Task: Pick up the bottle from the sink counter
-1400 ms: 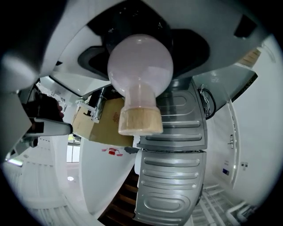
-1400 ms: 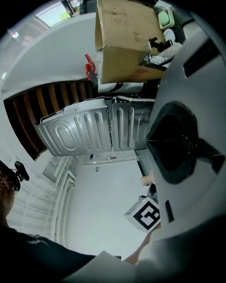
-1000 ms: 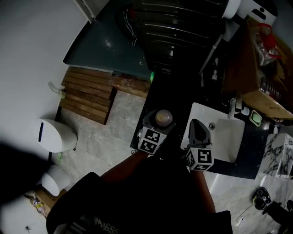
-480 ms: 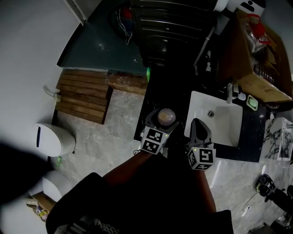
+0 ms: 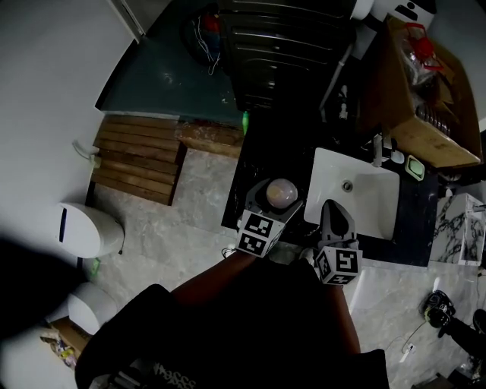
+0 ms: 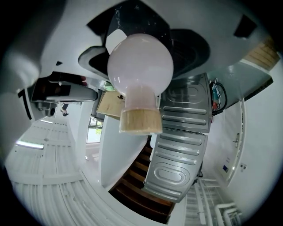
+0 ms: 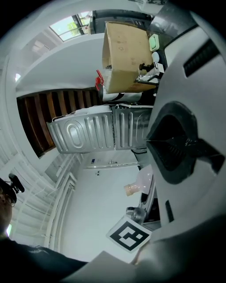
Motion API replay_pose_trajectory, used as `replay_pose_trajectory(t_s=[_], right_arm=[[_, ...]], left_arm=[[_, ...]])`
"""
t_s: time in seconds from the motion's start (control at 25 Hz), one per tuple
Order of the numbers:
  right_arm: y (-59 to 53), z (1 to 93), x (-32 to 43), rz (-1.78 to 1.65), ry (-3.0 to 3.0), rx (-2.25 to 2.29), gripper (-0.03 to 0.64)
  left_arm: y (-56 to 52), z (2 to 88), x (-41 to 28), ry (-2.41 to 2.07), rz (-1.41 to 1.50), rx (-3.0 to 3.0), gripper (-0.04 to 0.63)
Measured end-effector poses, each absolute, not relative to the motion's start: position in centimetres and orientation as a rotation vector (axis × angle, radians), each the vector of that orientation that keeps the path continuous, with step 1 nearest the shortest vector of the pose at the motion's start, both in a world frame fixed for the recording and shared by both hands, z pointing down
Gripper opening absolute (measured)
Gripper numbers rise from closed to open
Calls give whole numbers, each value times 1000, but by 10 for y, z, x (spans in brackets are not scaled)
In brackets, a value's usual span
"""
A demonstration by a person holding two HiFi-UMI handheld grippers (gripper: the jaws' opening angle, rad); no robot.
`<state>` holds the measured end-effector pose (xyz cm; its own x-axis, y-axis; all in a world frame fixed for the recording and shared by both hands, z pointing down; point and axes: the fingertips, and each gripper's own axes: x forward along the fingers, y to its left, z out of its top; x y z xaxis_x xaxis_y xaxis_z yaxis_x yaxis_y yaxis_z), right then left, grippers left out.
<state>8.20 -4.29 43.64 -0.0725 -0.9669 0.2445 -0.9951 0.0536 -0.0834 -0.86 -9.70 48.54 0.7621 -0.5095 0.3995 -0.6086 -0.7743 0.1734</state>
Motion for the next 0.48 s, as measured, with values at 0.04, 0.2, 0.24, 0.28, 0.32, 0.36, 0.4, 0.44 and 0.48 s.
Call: replay_pose_trajectory(t_s=[0.04,0.2,0.24,0.28,0.32,0.36,0.4,0.44,0.48], right_arm=[[-42,433,88,341,-2192,2059,38],[-41,426,112,301,-2213,2058,38],[-40,425,119,291,-2211,2049,38],[-39,424,126,280,-2209,2038,38],[-37,424,134,270,-2208,2027,38],[-36,423,143,267,-2210,2019,38],[-35,423,151,270,-2215,2012,38],[-33,423,160,271,-2223,2009,38],[-31,421,169,264,-2231,2015,38]], left_arm=[[-97,484,-6,-876,467,2666,396],[-99,478,1,-946,456,2661,396],[-98,477,4,-962,458,2654,396],[-98,476,8,-977,457,2649,396],[-98,475,13,-994,453,2645,396],[-98,473,19,-1013,447,2641,395],[-99,472,24,-1033,441,2636,396],[-98,471,30,-1051,435,2630,396],[-97,469,37,-1065,429,2626,396]])
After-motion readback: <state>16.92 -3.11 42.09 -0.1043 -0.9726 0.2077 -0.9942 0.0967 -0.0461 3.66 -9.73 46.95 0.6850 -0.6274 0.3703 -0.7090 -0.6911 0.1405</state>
